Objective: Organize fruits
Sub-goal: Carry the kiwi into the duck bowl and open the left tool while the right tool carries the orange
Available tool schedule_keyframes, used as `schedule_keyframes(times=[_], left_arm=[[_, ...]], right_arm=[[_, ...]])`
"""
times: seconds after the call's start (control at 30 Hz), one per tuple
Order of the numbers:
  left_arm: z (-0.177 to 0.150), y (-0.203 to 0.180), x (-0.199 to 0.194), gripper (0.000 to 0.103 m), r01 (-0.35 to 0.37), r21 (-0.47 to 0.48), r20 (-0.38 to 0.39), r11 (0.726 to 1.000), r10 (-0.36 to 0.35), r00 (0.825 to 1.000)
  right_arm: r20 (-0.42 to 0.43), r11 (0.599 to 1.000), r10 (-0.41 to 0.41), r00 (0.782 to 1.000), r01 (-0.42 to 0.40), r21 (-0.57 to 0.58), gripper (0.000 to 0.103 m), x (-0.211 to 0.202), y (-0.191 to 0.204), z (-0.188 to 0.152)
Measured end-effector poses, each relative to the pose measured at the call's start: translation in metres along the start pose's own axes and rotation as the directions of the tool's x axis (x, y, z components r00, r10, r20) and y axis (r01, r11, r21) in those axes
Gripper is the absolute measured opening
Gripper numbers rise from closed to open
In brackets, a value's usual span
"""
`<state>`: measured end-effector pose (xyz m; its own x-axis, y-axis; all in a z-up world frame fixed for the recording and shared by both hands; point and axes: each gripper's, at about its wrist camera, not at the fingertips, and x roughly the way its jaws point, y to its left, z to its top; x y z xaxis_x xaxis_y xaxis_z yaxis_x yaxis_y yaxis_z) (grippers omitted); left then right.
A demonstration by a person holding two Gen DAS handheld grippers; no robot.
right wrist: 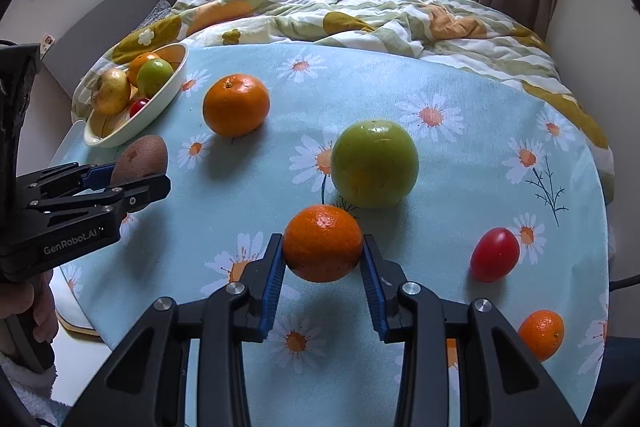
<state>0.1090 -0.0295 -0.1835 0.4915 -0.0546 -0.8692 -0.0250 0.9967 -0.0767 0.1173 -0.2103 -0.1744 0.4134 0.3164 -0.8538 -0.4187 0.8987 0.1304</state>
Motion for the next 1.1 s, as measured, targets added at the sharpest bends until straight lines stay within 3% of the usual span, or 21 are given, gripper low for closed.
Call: schedule_keyframes(times=[0.27,0.67,1.1], left_arm=[[0.009,0.011,-0.037,0.051,0.008,-0.016,0.047,1.000,-0.008,0.999],[0.024,0.057,-0.076,0.051,0.020,-0.020,0.087,1.000,-0.019,0.996],[0.045,0.130,-0.063,0.051,0.026,0.083,0.078,0.996,-0.033,0.996]], right_arm=[[0.040,1.000,0.012,0.999,-0.011,-0.021,0.034,-0.022,0.013,0.017],[0.083,0.999,0.013,0.996,-0.009,-0.048,0.034,-0.045,0.060,0.048],[0.089,1.000,0.012,0.996,-0.012,0.005,0.034,-0.022,0.129,0.074]])
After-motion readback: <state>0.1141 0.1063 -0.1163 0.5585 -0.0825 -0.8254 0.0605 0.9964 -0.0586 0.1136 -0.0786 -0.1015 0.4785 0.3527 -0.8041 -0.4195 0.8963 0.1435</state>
